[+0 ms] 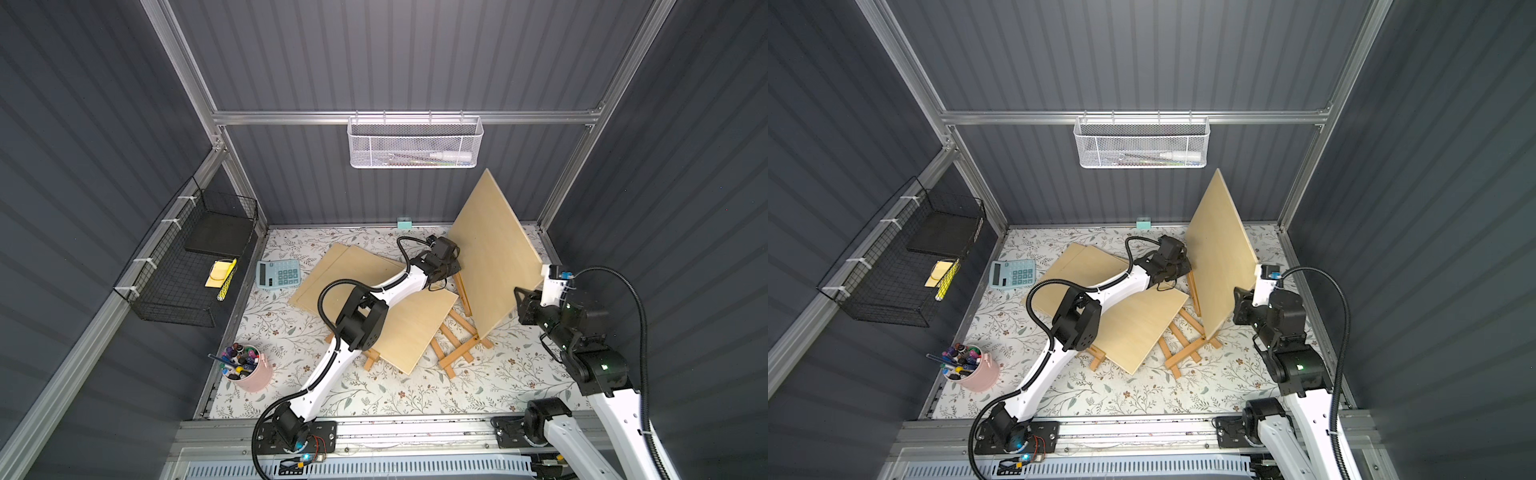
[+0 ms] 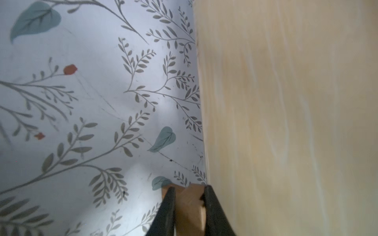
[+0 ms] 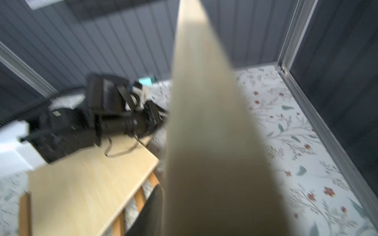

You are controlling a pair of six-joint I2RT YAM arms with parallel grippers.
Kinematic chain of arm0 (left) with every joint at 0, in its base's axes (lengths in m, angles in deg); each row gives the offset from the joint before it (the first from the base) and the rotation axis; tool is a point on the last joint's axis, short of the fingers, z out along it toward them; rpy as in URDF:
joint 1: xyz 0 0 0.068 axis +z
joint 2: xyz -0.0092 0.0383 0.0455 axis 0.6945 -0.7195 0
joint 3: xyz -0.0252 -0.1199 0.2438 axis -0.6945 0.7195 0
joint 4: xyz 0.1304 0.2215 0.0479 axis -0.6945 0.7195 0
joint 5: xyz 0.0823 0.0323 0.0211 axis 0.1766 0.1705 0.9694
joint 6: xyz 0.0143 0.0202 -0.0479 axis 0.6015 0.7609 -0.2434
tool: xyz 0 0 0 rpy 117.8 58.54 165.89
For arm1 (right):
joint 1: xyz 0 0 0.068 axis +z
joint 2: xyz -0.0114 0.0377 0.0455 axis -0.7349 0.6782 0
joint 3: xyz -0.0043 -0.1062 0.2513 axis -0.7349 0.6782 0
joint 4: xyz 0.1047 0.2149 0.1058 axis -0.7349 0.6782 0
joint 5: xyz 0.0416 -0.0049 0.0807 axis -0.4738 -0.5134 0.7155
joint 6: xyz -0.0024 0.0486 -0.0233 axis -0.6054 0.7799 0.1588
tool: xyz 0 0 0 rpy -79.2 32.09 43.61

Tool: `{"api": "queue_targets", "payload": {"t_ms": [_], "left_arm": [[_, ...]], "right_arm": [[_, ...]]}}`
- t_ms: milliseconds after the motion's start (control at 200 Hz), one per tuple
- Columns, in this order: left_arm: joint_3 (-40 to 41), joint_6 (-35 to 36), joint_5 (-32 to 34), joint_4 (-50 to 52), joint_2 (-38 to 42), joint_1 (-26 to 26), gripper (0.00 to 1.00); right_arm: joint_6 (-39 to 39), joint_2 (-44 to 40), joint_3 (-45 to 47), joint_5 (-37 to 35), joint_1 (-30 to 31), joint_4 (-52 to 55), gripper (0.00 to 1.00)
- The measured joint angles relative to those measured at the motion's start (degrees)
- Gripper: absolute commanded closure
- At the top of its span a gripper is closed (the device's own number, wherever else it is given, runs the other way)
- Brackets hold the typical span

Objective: Assemble the easel
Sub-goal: Move the easel to the center of the board.

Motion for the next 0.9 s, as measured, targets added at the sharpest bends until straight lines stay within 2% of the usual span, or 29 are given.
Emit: {"api": "queue_targets", "payload": {"t_ms": [130, 240, 400, 480, 570, 750, 900], "left_arm": [[1.6, 0.1, 0.4, -1.8, 0.5, 0.5, 1.00], [2.8, -0.4, 0.9, -2.7, 1.0, 0.7, 1.00], [3.6, -2.5, 1.6, -3.9, 1.1, 0.7, 1.00], [3.6, -3.3, 2.0, -4.0, 1.1, 0.4, 1.00], [3.6, -4.2, 3.1, -4.0, 1.1, -0.3, 1.00], [4.7, -6.2, 5.9, -4.8, 1.5, -1.5, 1.00], [6.7, -8.0, 7.9, -5.1, 2.8, -2.8, 1.00]], "right_arm": [[1.2, 2.6, 0.0, -3.8, 0.1, 1.3, 0.37], [1.6, 3.9, -0.3, -6.3, 0.1, 2.1, 0.30], [1.9, 7.0, -3.1, -8.8, 0.1, 4.1, 0.20], [1.7, 8.7, -4.9, -10.4, 0.1, 5.8, 0.09], [1.2, 10.3, -7.2, -12.9, 0.1, 8.2, 0.03], [1.4, 9.9, -10.4, -18.1, 0.2, 13.9, 0.01], [1.6, 7.9, -17.1, -23.9, 0.2, 18.3, 0.01]]}}
